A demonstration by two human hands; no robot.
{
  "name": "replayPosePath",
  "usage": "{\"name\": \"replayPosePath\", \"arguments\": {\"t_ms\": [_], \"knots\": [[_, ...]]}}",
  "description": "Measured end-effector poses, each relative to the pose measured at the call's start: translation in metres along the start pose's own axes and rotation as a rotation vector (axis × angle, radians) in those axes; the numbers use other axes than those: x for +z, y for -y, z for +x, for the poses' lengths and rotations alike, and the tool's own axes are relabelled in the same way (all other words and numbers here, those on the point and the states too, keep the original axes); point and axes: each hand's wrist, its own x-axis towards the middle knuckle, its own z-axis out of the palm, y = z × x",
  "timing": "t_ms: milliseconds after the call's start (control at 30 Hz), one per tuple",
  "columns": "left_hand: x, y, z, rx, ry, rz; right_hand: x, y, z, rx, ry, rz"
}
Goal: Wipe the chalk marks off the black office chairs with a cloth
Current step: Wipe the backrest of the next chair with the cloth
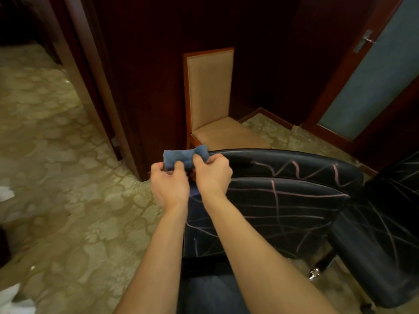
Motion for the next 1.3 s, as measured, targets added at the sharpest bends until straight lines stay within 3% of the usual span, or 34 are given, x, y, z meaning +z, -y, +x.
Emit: {"name": "replayPosePath", "arguments": {"t_ms": [200,333,467,600,800,1033,1133,1233,1300], "knots": [[0.020,-0.024,-0.004,0.003,0.129,0.141,-0.027,0.000,0.023,0.006,-0.065,-0.080],[0.059,-0.045,-0.058,0.147,0.224,0.375,-0.077,-0.017,0.043,0.088,-0.257,-0.096],[0.086,-0.045,-0.087,0.179,0.361,0.371,-0.112,-0.023,0.052,0.155,-0.382,-0.120],[0.076,-0.036,-0.073,0.187,0.274,0.305,-0.092,-0.021,0.044,0.179,-0.390,-0.046],[0.040,-0.015,-0.033,0.103,0.085,0.108,-0.041,-0.007,0.017,0.093,-0.204,-0.041],[0.032,-0.008,-0.012,-0.077,0.034,-0.075,-0.026,-0.002,0.016,-0.013,-0.078,-0.119],[0.047,-0.019,-0.017,-0.092,0.018,-0.050,-0.047,-0.004,0.029,-0.008,-0.075,-0.119],[0.075,-0.036,-0.039,0.080,0.019,0.149,-0.084,-0.010,0.048,0.065,-0.133,-0.108],[0.095,-0.049,-0.070,0.161,0.101,0.312,-0.114,-0.019,0.060,0.106,-0.217,-0.099]]}}
